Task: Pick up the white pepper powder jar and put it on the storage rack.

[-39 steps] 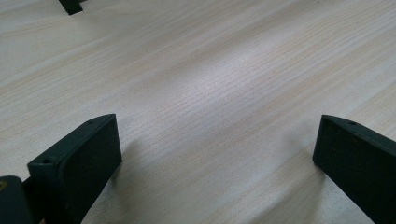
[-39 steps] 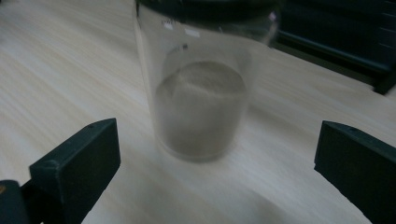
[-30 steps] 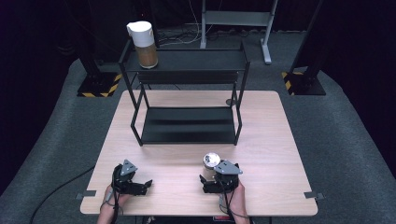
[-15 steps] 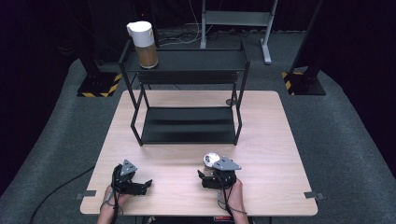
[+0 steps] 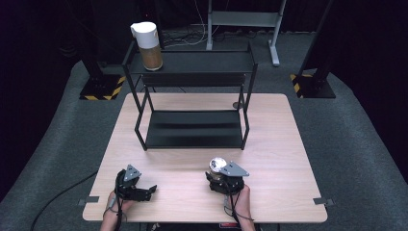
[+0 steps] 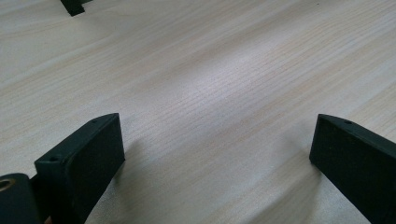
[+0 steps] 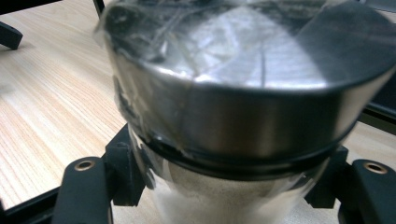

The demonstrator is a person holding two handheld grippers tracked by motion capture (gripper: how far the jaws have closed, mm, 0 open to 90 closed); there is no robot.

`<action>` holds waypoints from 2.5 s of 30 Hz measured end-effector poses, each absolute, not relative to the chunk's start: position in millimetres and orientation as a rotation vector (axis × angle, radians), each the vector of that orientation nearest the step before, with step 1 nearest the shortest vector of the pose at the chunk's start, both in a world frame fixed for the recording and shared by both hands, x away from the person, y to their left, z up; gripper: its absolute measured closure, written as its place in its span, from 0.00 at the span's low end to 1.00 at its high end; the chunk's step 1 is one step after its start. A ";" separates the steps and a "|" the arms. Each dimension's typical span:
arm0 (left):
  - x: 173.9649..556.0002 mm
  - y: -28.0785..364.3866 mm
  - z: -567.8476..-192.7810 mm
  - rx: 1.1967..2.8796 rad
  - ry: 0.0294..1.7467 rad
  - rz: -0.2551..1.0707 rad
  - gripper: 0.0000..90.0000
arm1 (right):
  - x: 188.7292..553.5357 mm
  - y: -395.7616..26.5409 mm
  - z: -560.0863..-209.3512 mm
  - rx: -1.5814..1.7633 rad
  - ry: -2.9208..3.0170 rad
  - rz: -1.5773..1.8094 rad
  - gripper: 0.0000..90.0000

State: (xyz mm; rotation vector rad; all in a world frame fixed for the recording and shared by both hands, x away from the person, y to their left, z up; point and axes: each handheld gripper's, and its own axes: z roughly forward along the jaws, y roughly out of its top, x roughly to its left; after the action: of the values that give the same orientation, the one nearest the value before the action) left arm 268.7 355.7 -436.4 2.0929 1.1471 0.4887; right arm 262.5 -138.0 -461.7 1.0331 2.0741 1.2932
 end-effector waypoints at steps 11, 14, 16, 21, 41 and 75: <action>268.7 355.7 -436.5 2.093 1.147 0.489 0.03 | 268.3 -142.4 -444.1 1.025 2.051 1.294 0.34; 268.7 355.7 -436.5 2.093 1.147 0.489 0.03 | 270.9 -143.9 -437.6 1.029 2.037 1.292 0.34; 268.7 355.8 -436.5 2.093 1.147 0.489 0.03 | 273.4 -145.2 -433.8 1.022 2.032 1.294 0.34; 268.6 355.8 -436.6 2.092 1.147 0.489 0.03 | 280.1 -145.1 -426.5 1.018 2.027 1.286 0.34; 268.6 355.7 -436.5 2.093 1.147 0.490 0.03 | 326.9 -134.1 -410.0 1.050 2.046 1.234 0.34; 268.7 355.4 -436.5 2.093 1.148 0.491 0.02 | 367.5 -128.1 -377.7 1.067 2.032 1.183 0.34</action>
State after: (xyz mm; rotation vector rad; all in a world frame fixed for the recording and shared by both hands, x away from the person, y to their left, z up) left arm 268.7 355.4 -436.5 2.0927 1.1476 0.4905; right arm 367.5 -128.1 -377.7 1.0673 2.0315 1.1828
